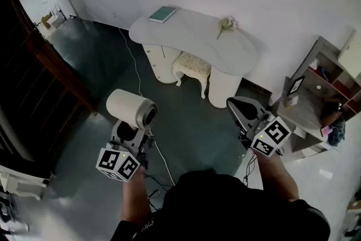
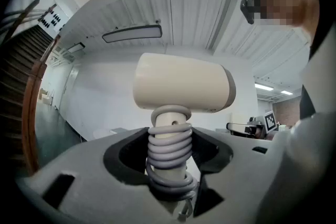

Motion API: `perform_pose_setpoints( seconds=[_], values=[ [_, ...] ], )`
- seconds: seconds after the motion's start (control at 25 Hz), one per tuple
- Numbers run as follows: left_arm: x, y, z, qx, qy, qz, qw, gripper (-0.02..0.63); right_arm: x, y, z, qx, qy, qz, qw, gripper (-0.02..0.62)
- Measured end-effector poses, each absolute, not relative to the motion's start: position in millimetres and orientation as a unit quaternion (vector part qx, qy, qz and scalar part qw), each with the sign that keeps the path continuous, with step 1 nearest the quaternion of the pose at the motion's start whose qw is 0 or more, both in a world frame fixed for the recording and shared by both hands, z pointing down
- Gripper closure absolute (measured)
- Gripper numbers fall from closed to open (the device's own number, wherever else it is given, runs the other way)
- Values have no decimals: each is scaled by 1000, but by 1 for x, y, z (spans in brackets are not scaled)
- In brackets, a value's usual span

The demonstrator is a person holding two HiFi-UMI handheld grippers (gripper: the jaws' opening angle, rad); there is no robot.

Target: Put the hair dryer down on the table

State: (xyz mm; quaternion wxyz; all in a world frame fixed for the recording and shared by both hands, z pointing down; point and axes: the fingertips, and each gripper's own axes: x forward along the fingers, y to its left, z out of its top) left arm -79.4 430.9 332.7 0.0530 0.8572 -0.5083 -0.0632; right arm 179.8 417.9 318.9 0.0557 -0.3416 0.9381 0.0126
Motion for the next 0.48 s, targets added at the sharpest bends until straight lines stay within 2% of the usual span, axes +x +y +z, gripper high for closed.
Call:
perform_pose_setpoints(
  seconds=[0.28, 0.48],
  values=[
    [-77, 431, 351, 851, -515, -65, 76, 373, 199, 419, 336, -350, 935, -18, 58, 592],
    [-67, 428, 347, 850, -518, -64, 67, 373, 208, 416, 333, -344, 937, -10, 62, 592]
  ],
)
